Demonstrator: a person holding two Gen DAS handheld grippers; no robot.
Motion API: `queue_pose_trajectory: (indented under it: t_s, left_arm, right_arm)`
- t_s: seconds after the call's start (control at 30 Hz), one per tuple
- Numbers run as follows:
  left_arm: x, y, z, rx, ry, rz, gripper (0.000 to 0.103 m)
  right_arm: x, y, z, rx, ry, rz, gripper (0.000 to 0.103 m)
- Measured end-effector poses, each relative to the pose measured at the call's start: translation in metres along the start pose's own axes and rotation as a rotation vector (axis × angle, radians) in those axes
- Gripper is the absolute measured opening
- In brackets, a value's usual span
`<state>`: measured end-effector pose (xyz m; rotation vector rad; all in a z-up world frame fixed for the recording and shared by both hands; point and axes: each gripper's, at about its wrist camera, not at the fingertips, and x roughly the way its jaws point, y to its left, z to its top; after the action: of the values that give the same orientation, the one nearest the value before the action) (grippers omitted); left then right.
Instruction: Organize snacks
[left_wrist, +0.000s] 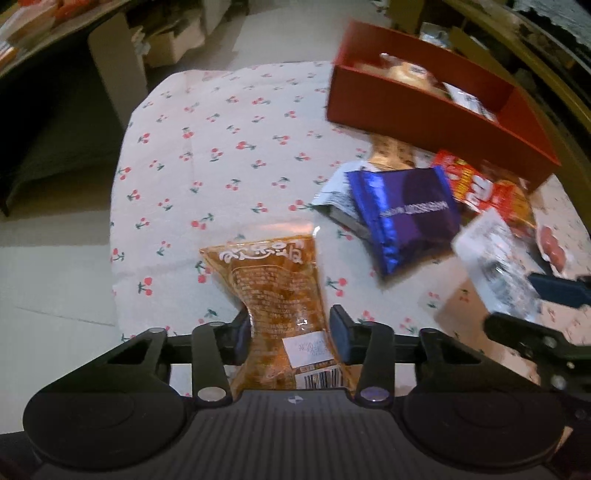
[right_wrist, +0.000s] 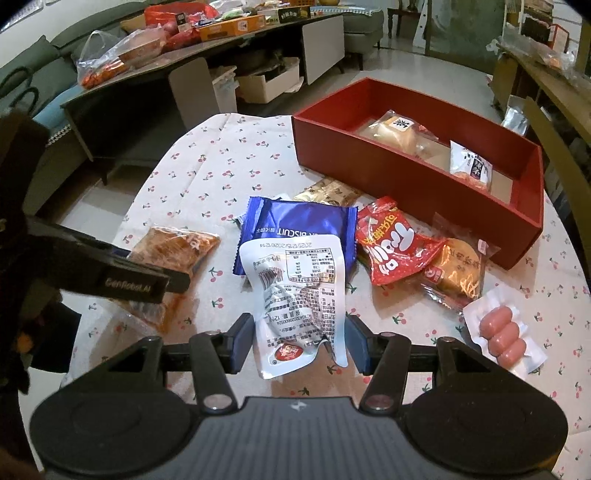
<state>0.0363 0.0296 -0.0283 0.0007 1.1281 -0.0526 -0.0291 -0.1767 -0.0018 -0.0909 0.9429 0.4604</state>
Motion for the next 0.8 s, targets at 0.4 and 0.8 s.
queue_pose_trajectory:
  t_s: [0.4,0.8]
  left_arm:
    - [0.025,-0.004,-0.005,0.022,0.063,0.046,0.092]
    - [0.023,0.002,-0.009,0.031,0.082,0.052,0.094]
  right_arm:
    - [0.001,0.000,-0.002,-0.002,0.015,0.008,0.056]
    - [-0.003,-0.002,-0.002,0.004,0.011,0.024,0.056]
